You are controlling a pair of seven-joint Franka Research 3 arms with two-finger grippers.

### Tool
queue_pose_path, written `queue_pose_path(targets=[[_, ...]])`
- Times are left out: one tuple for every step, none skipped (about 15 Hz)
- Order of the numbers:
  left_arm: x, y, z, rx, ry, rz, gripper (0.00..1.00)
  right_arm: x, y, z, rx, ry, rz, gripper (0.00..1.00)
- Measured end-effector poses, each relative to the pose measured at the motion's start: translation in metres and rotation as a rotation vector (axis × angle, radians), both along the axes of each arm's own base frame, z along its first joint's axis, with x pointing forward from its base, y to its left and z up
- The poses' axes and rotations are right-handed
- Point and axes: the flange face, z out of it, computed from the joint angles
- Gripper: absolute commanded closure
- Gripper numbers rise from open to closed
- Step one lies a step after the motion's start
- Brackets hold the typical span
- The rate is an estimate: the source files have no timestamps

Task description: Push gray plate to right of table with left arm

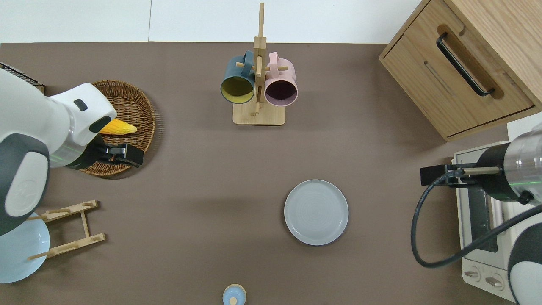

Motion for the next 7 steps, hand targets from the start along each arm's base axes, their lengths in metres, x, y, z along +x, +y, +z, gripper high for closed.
queue_pose_path(targets=[[-0.0007, -0.0004, 0.0004, 0.0, 0.005, -0.001, 0.01, 0.0, 0.0, 0.0, 0.0, 0.0, 0.0, 0.005], [-0.0015, -0.001, 0.0016, 0.001, 0.009, -0.002, 0.01, 0.0, 0.0, 0.0, 0.0, 0.0, 0.0, 0.005], [-0.0021, -0.0016, 0.0036, 0.001, 0.011, -0.003, 0.01, 0.0, 0.0, 0.0, 0.0, 0.0, 0.0, 0.005], [-0.0024, -0.0016, 0.0052, 0.001, 0.011, -0.003, 0.01, 0.0, 0.0, 0.0, 0.0, 0.0, 0.0, 0.005], [-0.0027, -0.0015, 0.0064, 0.001, 0.012, -0.003, 0.01, 0.0, 0.0, 0.0, 0.0, 0.0, 0.0, 0.005], [-0.0029, -0.0011, 0.0071, 0.001, 0.013, -0.002, 0.01, 0.0, 0.0, 0.0, 0.0, 0.0, 0.0, 0.005], [-0.0029, -0.0003, 0.0073, 0.001, 0.013, -0.001, 0.01, 0.0, 0.0, 0.0, 0.0, 0.0, 0.0, 0.007]])
